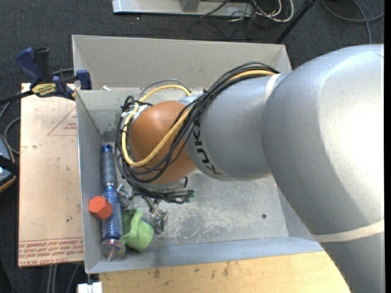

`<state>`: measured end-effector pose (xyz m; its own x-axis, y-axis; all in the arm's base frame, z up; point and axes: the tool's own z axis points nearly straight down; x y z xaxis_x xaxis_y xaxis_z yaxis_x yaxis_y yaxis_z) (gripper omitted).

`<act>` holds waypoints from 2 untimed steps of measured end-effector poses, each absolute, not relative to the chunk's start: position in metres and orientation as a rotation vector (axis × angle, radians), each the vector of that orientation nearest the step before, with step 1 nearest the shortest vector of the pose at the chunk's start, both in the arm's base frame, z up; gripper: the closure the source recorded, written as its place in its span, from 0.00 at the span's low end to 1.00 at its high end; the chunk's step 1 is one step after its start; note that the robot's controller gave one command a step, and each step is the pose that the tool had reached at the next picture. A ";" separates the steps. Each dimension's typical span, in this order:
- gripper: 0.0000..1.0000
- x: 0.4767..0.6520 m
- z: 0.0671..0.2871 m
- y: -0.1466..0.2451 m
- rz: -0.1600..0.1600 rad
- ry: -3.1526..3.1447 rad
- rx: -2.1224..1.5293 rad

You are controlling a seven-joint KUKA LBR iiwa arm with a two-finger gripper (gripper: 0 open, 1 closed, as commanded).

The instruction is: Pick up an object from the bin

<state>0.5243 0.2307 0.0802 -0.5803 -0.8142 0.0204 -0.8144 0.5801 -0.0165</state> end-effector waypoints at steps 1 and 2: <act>0.00 0.564 0.100 0.226 0.009 -3.001 0.928; 0.00 0.579 0.090 0.244 0.015 -2.931 1.110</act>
Offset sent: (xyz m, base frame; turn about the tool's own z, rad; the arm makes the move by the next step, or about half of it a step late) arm 0.0378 -0.0009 0.0209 0.3505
